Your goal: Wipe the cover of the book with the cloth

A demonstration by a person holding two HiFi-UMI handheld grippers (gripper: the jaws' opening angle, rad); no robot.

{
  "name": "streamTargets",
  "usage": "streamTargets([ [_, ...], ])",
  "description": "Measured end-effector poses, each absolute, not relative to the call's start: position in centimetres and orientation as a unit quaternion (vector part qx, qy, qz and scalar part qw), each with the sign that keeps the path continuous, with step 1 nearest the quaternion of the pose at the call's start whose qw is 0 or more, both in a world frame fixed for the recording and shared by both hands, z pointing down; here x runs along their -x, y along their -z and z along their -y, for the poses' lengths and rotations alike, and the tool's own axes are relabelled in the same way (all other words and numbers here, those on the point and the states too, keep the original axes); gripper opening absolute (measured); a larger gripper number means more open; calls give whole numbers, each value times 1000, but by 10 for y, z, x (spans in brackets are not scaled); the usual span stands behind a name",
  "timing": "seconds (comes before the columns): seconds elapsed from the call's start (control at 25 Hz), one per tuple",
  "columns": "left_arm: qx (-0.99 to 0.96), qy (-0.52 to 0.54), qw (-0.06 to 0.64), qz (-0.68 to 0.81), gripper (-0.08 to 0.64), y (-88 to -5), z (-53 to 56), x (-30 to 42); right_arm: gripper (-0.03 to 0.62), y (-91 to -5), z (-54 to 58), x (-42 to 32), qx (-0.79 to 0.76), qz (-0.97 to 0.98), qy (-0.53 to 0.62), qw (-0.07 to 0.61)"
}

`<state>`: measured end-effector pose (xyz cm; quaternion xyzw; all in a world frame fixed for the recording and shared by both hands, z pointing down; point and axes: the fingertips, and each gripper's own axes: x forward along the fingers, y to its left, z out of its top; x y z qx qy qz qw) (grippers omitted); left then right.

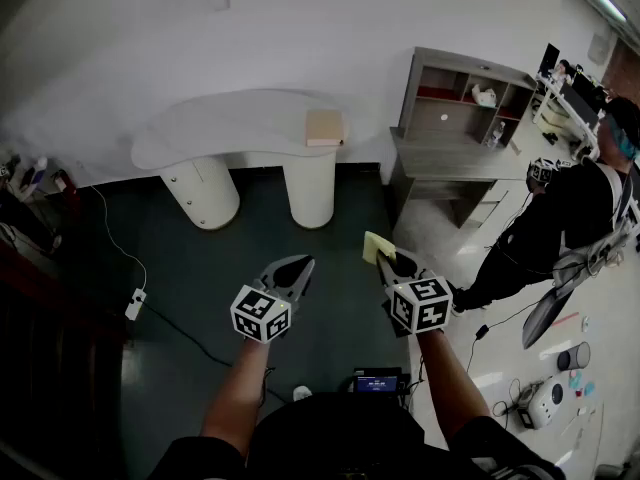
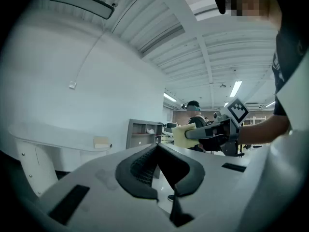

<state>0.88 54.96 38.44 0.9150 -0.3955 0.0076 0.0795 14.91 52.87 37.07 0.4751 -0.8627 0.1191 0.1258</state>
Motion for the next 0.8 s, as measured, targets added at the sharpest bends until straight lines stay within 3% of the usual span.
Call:
streamTargets([
  [0.8,-907,-26,80,413,0,-389,-524,-23,87,-374,-505,-166,-467,865,-141,113],
])
